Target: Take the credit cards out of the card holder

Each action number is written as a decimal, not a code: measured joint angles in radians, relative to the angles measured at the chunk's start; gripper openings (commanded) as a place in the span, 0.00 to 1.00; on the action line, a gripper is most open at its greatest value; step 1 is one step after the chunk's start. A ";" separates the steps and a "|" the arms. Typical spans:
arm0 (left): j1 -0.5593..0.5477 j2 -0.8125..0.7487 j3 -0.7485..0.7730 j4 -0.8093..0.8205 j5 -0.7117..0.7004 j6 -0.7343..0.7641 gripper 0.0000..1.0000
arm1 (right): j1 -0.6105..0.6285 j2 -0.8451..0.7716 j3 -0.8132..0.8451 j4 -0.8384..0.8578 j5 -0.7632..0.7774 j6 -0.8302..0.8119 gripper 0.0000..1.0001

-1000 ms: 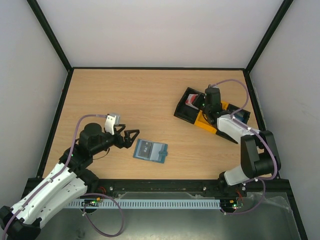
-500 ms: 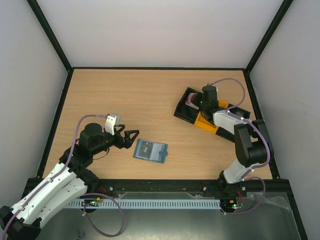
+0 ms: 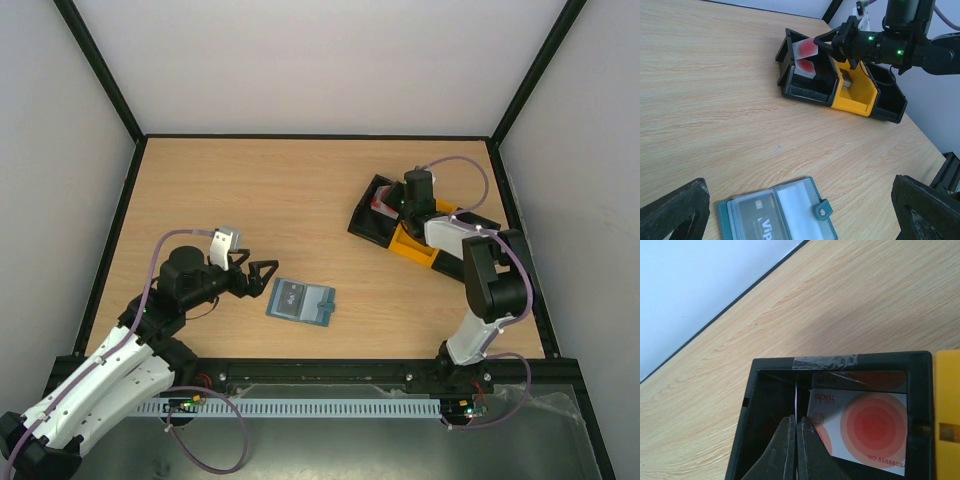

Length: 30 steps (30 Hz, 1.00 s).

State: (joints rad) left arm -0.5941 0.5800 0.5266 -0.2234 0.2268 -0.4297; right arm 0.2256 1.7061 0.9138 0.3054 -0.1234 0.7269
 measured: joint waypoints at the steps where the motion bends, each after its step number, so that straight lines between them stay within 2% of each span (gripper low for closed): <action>1: 0.000 0.000 0.000 0.000 0.000 0.000 1.00 | 0.000 0.008 0.002 0.002 -0.001 0.000 0.02; 17: 0.000 -0.021 0.000 -0.001 0.000 -0.002 1.00 | -0.002 0.081 0.018 0.023 0.005 0.006 0.02; 28: 0.000 -0.023 0.000 -0.008 -0.001 -0.008 1.00 | -0.002 0.101 0.035 0.025 0.025 0.018 0.06; 30: 0.000 -0.023 0.000 -0.008 -0.002 -0.009 1.00 | -0.002 0.101 0.045 0.012 0.039 0.018 0.04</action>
State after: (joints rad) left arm -0.5941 0.5568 0.5266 -0.2314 0.2245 -0.4385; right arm 0.2237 1.8069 0.9588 0.3176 -0.0841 0.7452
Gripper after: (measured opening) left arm 0.999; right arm 0.063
